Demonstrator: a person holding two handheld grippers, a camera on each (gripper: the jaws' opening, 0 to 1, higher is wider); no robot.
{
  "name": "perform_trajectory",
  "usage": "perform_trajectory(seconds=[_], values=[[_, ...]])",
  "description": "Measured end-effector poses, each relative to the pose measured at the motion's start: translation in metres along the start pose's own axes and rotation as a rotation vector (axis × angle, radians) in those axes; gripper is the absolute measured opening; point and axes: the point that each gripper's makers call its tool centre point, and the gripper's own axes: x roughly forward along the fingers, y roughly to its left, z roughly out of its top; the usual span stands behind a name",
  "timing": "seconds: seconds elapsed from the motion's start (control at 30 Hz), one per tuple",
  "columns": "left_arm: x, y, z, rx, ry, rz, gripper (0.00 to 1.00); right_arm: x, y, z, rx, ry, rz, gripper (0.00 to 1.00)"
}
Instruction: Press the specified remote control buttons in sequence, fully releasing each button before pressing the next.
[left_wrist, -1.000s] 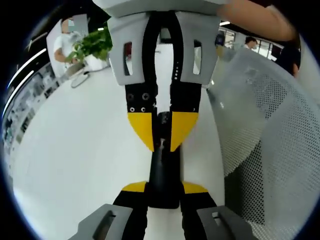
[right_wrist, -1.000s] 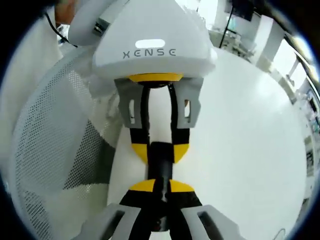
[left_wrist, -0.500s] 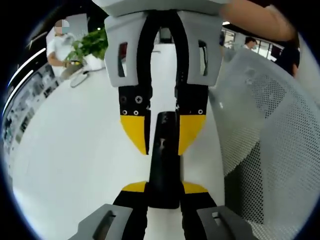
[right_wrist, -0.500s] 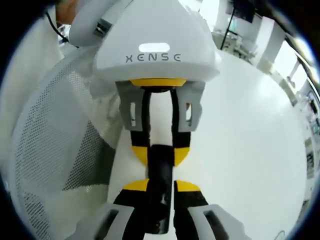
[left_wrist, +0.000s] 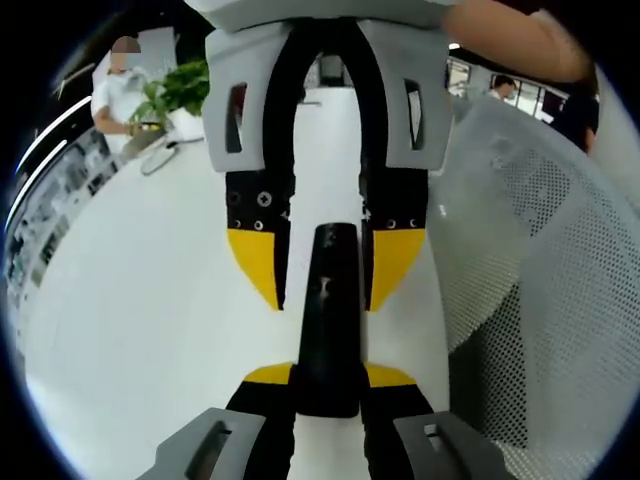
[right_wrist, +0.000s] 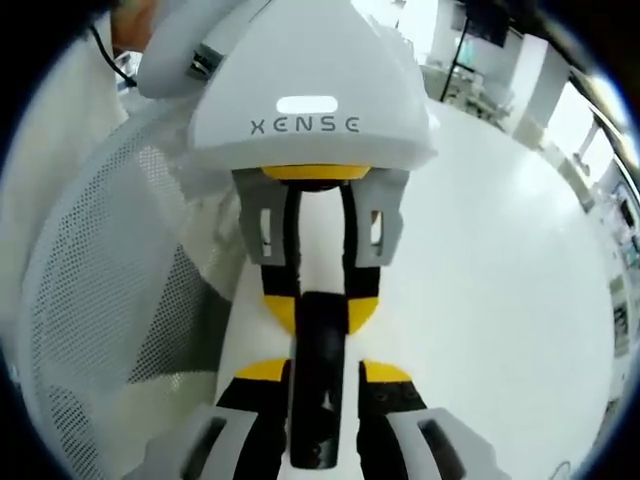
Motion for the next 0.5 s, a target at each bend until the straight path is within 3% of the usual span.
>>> perform_trajectory(seconds=[0.5], values=[[-0.002,-0.003,0.003,0.001,0.005,-0.001,0.23,-0.008,0.001,-0.019,0.027,0.029,-0.007,0.27]])
